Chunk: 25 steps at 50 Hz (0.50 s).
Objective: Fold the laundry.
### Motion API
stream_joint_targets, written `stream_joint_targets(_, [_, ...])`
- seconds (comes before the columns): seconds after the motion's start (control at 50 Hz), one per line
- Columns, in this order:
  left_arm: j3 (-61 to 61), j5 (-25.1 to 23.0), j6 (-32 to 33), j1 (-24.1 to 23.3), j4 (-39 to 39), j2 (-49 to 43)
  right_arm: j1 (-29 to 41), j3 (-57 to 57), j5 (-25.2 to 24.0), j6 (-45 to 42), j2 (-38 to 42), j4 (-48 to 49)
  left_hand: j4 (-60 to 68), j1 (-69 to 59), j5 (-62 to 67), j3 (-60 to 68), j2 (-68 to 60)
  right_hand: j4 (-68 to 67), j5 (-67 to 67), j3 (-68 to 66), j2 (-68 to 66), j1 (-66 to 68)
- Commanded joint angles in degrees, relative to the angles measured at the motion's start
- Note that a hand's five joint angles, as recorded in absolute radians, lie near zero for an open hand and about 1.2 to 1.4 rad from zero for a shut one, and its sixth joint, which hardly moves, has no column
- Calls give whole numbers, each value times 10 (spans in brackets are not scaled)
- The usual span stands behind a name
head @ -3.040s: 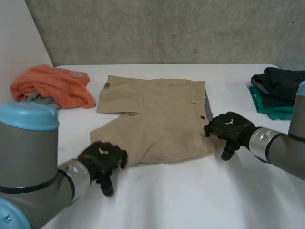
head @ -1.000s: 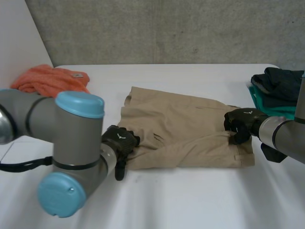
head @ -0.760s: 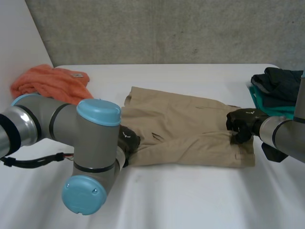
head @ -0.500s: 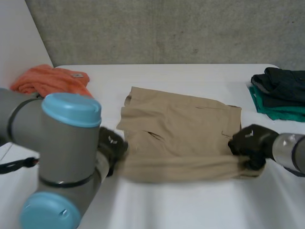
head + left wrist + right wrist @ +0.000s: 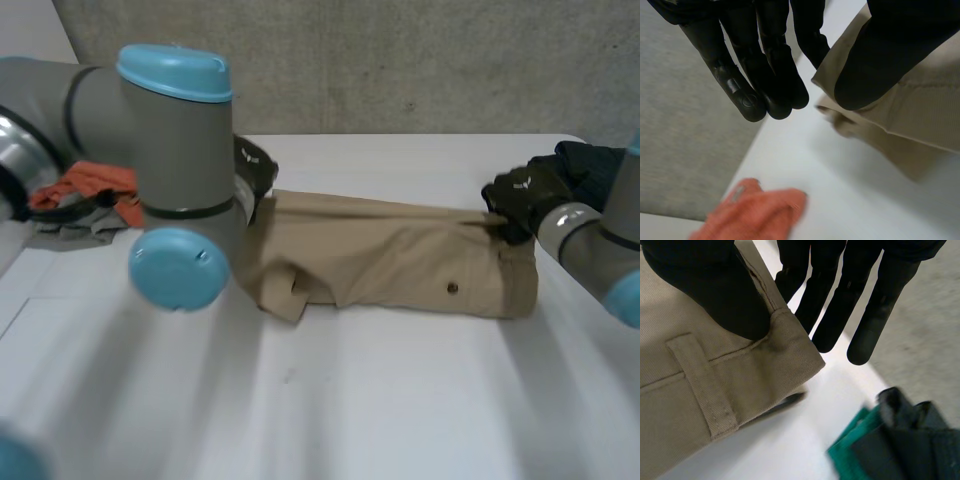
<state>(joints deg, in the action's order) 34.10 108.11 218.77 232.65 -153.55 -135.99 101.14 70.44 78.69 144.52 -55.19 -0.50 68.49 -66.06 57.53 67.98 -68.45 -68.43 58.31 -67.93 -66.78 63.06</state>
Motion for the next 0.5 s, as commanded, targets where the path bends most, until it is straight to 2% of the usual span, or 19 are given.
stream_joint_targets(0.02, [-276,-12,35,41,-66,-209,22,-95,27,8,122,169,115,-139,125,120,-115,-116,117,-121,-132,169])
stream_joint_targets(0.08, [-336,-34,40,42,-105,-256,27,-124,37,8,165,225,115,-139,125,120,-115,-116,117,-121,-132,169])
stream_joint_targets(0.12, [-369,-68,40,41,-149,-285,34,-156,48,3,207,269,115,-139,125,120,-115,-116,117,-121,-132,169])
stream_joint_targets(0.14, [-372,-75,41,41,-167,-293,37,-167,52,2,221,280,115,-139,125,120,-115,-75,77,-80,-92,129])
stream_joint_targets(0.16, [-372,-80,41,41,-182,-300,40,-179,57,1,235,291,22,-46,32,27,-22,103,-102,98,87,-49])
stream_joint_targets(0.18, [-367,-78,40,40,-213,-306,44,-205,71,-5,258,301,-269,244,-259,-264,268,406,-405,401,390,-353])
stream_joint_targets(0.2, [-362,-76,39,38,-228,-308,46,-218,80,-8,269,301,-435,410,-425,-430,434,529,-528,524,513,-476])
stream_joint_targets(0.22, [-353,-74,39,36,-242,-308,49,-231,91,-13,278,299,-585,561,-575,-580,585,584,-583,579,568,-531])
stream_joint_targets(0.24, [-345,-69,39,34,-258,-308,47,-252,115,-16,287,290,-585,561,-575,-580,585,584,-583,579,568,-531])
stream_joint_targets(0.3, [-309,-48,40,32,-312,-293,45,-259,143,-9,280,257,-585,561,-575,-580,585,584,-583,579,568,-531])
stream_joint_targets(0.38, [-239,-36,36,29,-331,-246,40,-230,134,63,217,160,-585,561,-575,-580,585,584,-583,579,568,-531])
stream_joint_targets(0.42, [-187,-36,28,32,-330,-206,32,-200,100,107,170,86,-585,561,-575,-580,585,584,-583,579,568,-531])
stream_joint_targets(0.5, [-82,-52,-15,35,-323,-129,15,-152,18,120,106,-27,-585,561,-575,-580,585,584,-583,579,568,-531])
